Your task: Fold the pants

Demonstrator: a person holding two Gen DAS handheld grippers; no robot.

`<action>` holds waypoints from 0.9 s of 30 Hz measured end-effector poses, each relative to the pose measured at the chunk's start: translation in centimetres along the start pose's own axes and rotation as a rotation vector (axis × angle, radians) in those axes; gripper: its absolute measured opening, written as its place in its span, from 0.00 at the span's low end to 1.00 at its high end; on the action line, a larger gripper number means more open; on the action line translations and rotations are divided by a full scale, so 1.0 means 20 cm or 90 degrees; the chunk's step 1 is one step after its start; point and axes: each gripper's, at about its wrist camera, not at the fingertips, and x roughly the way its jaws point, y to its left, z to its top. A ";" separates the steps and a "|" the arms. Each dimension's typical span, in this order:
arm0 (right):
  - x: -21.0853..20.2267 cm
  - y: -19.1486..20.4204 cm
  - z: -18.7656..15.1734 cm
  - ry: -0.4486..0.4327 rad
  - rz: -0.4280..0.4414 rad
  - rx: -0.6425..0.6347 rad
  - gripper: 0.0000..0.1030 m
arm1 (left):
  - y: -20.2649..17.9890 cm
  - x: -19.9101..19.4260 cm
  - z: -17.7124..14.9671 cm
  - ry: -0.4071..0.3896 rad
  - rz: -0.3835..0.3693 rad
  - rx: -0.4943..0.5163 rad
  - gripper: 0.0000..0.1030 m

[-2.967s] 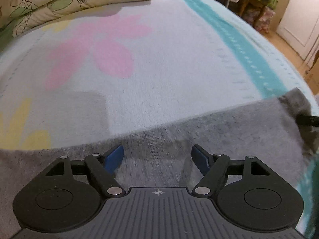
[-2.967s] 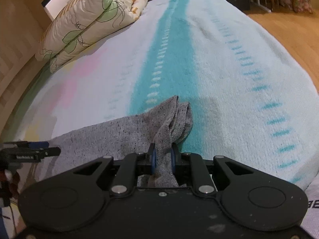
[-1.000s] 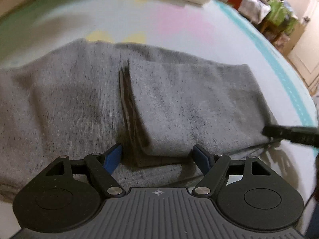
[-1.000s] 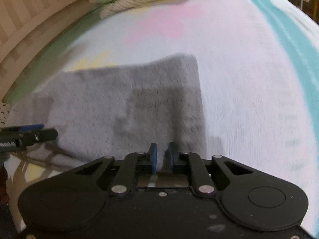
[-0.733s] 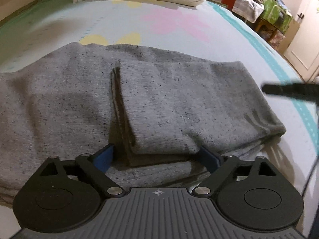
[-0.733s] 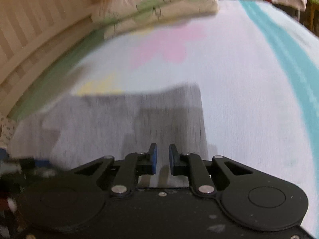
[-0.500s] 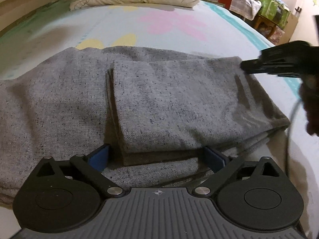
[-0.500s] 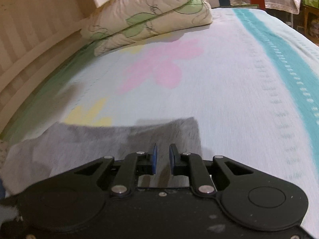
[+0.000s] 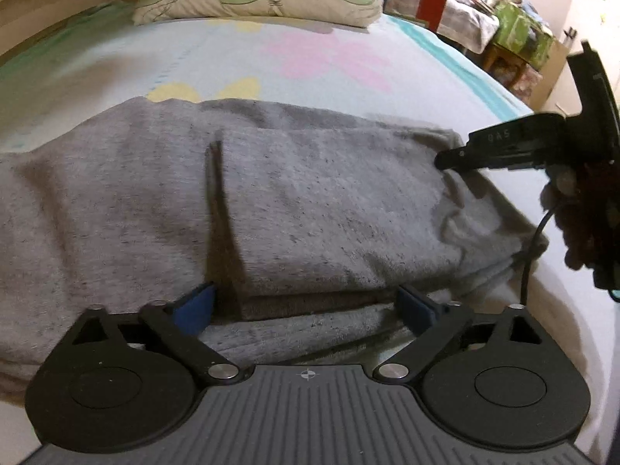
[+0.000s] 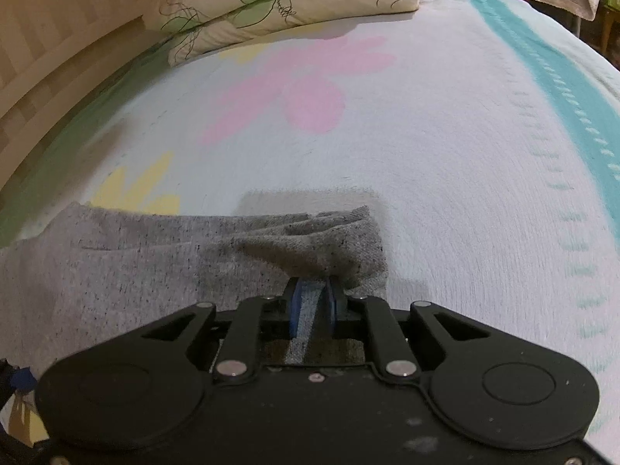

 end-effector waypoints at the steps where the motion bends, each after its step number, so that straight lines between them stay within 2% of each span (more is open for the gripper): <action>1: 0.00 0.02 0.01 0.006 0.010 0.000 0.27 | 0.02 -0.02 0.01 0.004 -0.004 -0.008 0.78; 3: 0.01 0.07 0.04 0.023 0.008 -0.018 0.40 | 0.07 -0.07 0.02 0.006 -0.005 -0.028 0.75; 6: -0.01 0.17 0.07 0.038 -0.026 -0.050 0.43 | 0.17 -0.20 0.05 -0.031 0.026 -0.046 0.75; 11: -0.11 0.36 0.08 -0.026 0.042 -0.030 0.42 | 0.40 -0.33 0.13 -0.050 0.080 -0.090 0.75; 12: -0.12 0.42 0.08 -0.034 0.056 -0.041 0.36 | 0.46 -0.34 0.14 -0.053 0.087 -0.102 0.75; 13: -0.12 0.48 0.09 -0.036 0.074 -0.055 0.35 | 0.51 -0.34 0.14 -0.052 0.094 -0.114 0.75; 14: -0.12 0.55 0.09 -0.032 0.091 -0.073 0.28 | 0.56 -0.34 0.15 -0.044 0.103 -0.125 0.75; 15: -0.11 0.64 0.09 -0.025 0.109 -0.096 0.07 | 0.61 -0.33 0.16 -0.028 0.113 -0.133 0.75; 16: -0.09 0.71 0.09 -0.018 0.124 -0.117 0.03 | 0.65 -0.32 0.17 -0.015 0.121 -0.141 0.75; 19: -0.04 0.92 0.08 -0.003 0.167 -0.166 0.02 | 0.77 -0.31 0.17 0.000 0.130 -0.179 0.75; 22: 0.02 1.09 0.09 0.006 0.183 -0.200 0.03 | 0.86 -0.28 0.14 0.007 0.130 -0.208 0.75; 27: 0.15 1.27 0.15 0.024 0.189 -0.209 0.05 | 0.85 -0.27 0.06 0.005 0.130 -0.177 0.75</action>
